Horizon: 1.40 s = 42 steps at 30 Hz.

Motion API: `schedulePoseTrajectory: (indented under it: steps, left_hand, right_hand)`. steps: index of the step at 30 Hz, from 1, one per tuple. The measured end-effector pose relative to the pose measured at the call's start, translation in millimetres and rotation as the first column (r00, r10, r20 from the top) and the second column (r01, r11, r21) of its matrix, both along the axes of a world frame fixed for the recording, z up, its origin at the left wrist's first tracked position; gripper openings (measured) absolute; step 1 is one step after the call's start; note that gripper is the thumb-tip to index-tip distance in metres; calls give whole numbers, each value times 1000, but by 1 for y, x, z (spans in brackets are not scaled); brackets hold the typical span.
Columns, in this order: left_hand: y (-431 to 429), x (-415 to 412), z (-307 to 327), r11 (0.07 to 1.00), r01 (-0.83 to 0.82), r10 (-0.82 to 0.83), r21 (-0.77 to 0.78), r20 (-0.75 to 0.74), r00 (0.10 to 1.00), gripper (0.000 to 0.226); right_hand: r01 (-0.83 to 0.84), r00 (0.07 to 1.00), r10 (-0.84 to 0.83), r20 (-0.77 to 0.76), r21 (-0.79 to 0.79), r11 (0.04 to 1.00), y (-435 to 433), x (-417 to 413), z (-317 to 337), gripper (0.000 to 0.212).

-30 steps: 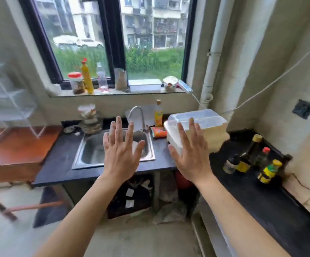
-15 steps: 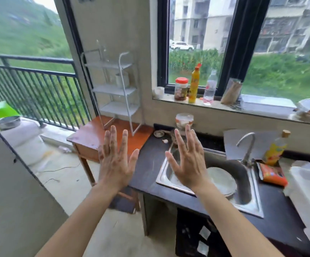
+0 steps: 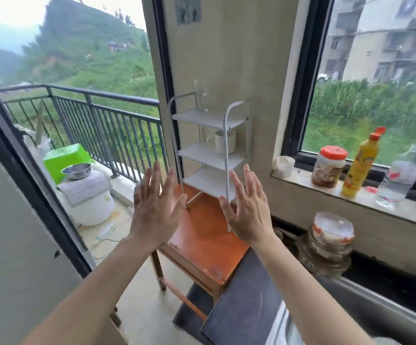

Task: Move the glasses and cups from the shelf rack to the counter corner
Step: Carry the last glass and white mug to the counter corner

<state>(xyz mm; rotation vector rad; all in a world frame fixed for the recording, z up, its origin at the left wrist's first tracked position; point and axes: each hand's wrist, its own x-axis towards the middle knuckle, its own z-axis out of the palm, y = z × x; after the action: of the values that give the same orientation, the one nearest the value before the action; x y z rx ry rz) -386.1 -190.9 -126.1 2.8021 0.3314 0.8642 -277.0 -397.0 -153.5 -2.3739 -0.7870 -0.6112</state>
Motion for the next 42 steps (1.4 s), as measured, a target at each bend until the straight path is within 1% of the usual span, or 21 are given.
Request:
schedulePoseTrajectory:
  steps: [3, 7, 12, 15, 17, 22, 26, 28, 31, 33, 34, 35, 37, 38, 40, 42]
  left_hand:
    - [43, 34, -1, 1000, -18, 19, -18, 26, 999, 74]
    - [86, 98, -18, 998, 22, -21, -63, 14, 1000, 72]
    - [139, 193, -37, 980, 180, -182, -88, -22, 983, 72]
    - [171, 248, -31, 959, 262, -267, -108, -34, 963, 71]
    - [187, 280, -20, 944, 311, -313, -109, -4, 950, 70]
    - [214, 354, 5, 901, 433, -431, -24, 62, 900, 64]
    - [217, 387, 9, 864, 501, -502, 48, 10, 865, 64]
    - [219, 395, 11, 863, 499, -501, 75, 7, 865, 62]
    - [222, 404, 26, 874, 455, -475, 171, 93, 875, 52]
    - [221, 417, 43, 883, 436, -454, 172, 82, 887, 50]
    - [220, 425, 52, 886, 444, -454, 131, 54, 889, 50]
    - [217, 435, 60, 886, 460, -462, 53, 27, 887, 49]
    - [208, 454, 73, 859, 479, -482, -183, 27, 875, 60]
    - [203, 464, 80, 819, 480, -490, -314, 54, 870, 70]
    - [193, 483, 94, 692, 479, -493, -541, 131, 860, 89]
    - [185, 500, 105, 563, 468, -477, -681, 195, 857, 103]
  right_hand:
    - [-38, 999, 38, -2, -48, 998, 39, 29, -1, 69]
    - [-39, 998, 36, -50, -57, 998, 77, 63, -14, 67]
    - [0, 996, 0, -86, 1, 1000, 131, 117, -19, 57]
    - [57, 986, -49, -160, 43, 997, 169, 156, -17, 53]
    - [98, 973, -86, -214, 46, 994, 190, 181, -18, 54]
    - [214, 918, -196, -344, 14, 977, 226, 241, -21, 63]
    - [244, 900, -243, -362, -42, 969, 248, 274, -26, 65]
    - [264, 892, -268, -364, -62, 963, 257, 288, -28, 65]
    - [272, 873, -292, -391, -107, 956, 266, 303, -29, 69]
    - [254, 857, -285, -430, -130, 959, 269, 312, -29, 72]
    - [242, 848, -275, -453, -131, 961, 270, 315, -29, 73]
    - [234, 841, -265, -471, -124, 964, 270, 317, -28, 74]
    - [240, 843, -256, -473, -95, 966, 268, 318, -28, 70]
    - [252, 847, -256, -466, -72, 965, 266, 319, -28, 64]
    - [270, 844, -246, -476, -20, 963, 262, 316, -28, 49]
    - [275, 839, -232, -491, 14, 961, 258, 310, -28, 28]
